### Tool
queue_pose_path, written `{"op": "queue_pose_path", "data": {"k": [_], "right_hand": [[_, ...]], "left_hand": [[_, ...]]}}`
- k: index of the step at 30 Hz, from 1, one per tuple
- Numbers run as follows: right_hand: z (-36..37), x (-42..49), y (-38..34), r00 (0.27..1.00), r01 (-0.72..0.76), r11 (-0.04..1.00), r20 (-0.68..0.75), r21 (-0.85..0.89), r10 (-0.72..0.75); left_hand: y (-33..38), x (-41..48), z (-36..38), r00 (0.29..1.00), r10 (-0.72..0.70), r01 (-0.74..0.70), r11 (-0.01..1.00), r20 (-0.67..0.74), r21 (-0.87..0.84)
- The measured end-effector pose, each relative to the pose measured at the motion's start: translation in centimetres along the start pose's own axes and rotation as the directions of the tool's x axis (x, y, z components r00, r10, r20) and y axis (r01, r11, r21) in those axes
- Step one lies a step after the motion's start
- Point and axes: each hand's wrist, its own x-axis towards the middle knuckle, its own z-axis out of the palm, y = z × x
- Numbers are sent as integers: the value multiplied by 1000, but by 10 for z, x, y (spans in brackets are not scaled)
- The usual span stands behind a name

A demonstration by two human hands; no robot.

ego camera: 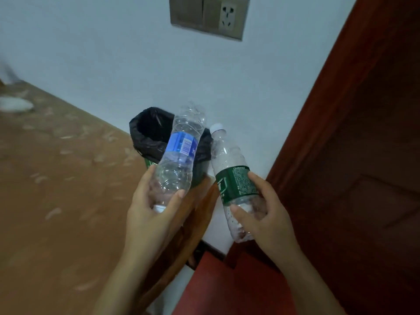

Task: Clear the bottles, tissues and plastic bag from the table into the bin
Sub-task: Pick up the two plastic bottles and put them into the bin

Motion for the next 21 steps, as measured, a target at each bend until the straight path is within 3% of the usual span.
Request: {"op": "queue_pose_path", "data": {"k": [8,14,21], "right_hand": [[22,116,19,970,94,995,222,23,-97],[30,205,33,881,149,988,448,42,-152],[60,266,35,805,207,977,576,-46,-143]], "left_hand": [[-7,51,15,959,-67,91,993,-274,75],[-8,80,37,896,-123,171,982,-426,75],[-14,83,39,821,-134,215,973,-554,84]]}}
